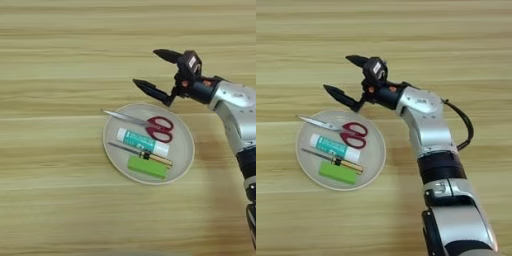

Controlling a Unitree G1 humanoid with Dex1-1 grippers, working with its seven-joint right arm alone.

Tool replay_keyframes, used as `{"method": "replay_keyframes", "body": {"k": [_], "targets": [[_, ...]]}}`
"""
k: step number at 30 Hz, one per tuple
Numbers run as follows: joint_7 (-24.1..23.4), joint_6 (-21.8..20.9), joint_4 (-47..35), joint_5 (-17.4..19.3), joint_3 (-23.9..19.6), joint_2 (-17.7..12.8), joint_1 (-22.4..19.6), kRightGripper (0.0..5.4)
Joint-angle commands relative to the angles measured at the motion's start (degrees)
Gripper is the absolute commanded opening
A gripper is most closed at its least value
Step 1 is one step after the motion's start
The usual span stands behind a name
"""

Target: Move the objects on the table

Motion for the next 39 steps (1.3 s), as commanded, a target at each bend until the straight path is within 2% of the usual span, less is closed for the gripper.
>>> {"method": "replay_keyframes", "body": {"k": [1,5,9,20,29,39], "targets": [[-1.1,1.9,-2.1,-1.6,0.6,-2.7,-3.3,5.37],[-1.6,2.8,-2.4,-3.0,1.3,-2.9,-3.0,5.37],[-2.9,6.0,-2.9,-4.7,1.9,-3.1,-3.0,5.37],[-1.3,12.9,-4.3,-8.3,5.4,-4.8,-1.7,5.37],[1.1,13.5,-5.6,-9.9,7.8,-5.4,-0.5,5.37],[0.8,12.6,-3.0,-13.6,11.3,-4.6,-2.3,5.37]]}}
